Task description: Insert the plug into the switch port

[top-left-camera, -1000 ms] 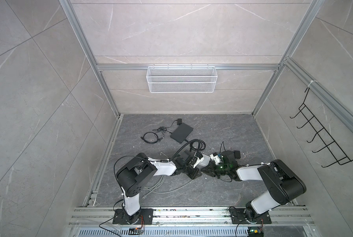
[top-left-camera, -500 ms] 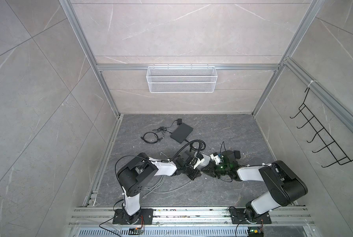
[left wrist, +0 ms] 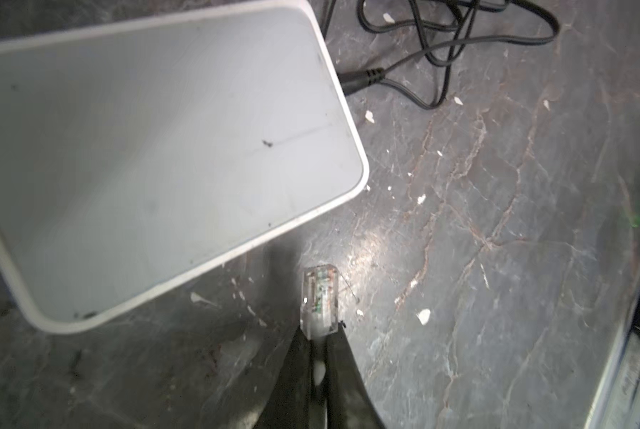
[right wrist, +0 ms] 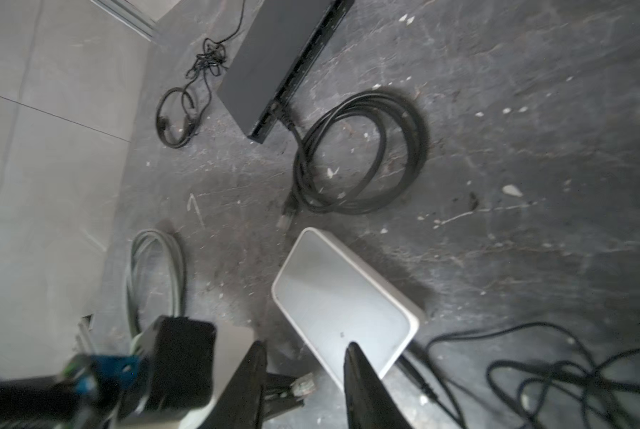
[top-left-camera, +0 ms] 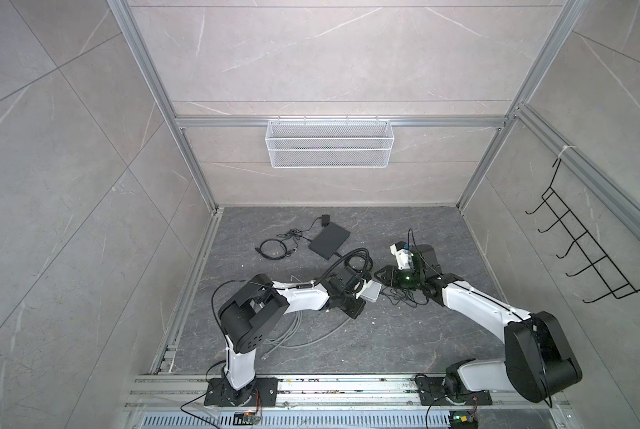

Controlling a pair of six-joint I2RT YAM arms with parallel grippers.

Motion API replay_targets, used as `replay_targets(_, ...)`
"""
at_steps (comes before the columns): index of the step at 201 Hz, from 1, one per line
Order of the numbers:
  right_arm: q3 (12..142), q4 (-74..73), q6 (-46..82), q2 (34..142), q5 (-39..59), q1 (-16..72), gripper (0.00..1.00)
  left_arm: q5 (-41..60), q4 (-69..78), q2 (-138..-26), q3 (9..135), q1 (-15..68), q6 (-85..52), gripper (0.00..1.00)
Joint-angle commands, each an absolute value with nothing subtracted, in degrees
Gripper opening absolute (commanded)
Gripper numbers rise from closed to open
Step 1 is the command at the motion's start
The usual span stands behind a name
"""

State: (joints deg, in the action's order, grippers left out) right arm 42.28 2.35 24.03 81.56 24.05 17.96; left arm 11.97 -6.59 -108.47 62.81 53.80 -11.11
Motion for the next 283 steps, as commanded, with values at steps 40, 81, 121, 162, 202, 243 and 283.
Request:
replay_targets(40, 38.96, -12.46, 19.58, 90.98, 20.48, 17.6, 0.43, 1.42, -15.95, -111.71, 69.09, 56.73, -17.38, 0.12)
replay_targets(81, 37.23, -20.58, 21.25, 95.95, 25.39, 17.51, 0.44, -0.84, -20.41, -112.27, 71.36, 56.87, -22.0, 0.12)
replay_targets(121, 38.58, -20.35, 21.71, 99.1, 28.58, 17.51, 0.44, -0.32, -23.53, -112.87, 74.41, 56.87, -22.95, 0.12)
replay_targets(162, 38.54, -20.7, 21.98, 100.67, 30.99, 17.49, 0.42, -0.72, -26.67, -113.95, 77.51, 56.92, -22.32, 0.11)
replay_targets(202, 38.77, -20.06, 21.32, 101.07, 33.93, 17.49, 0.39, -2.7, -27.88, -113.69, 78.34, 56.8, -21.39, 0.1)
replay_targets(243, 39.91, -18.7, 21.18, 102.39, 34.79, 17.58, 0.38, -3.83, -25.47, -112.58, 77.53, 56.61, -19.78, 0.1)
replay_targets(283, 40.29, -18.21, 21.03, 102.72, 35.23, 17.59, 0.37, -3.84, -18.25, -108.93, 72.09, 56.62, -18.43, 0.1)
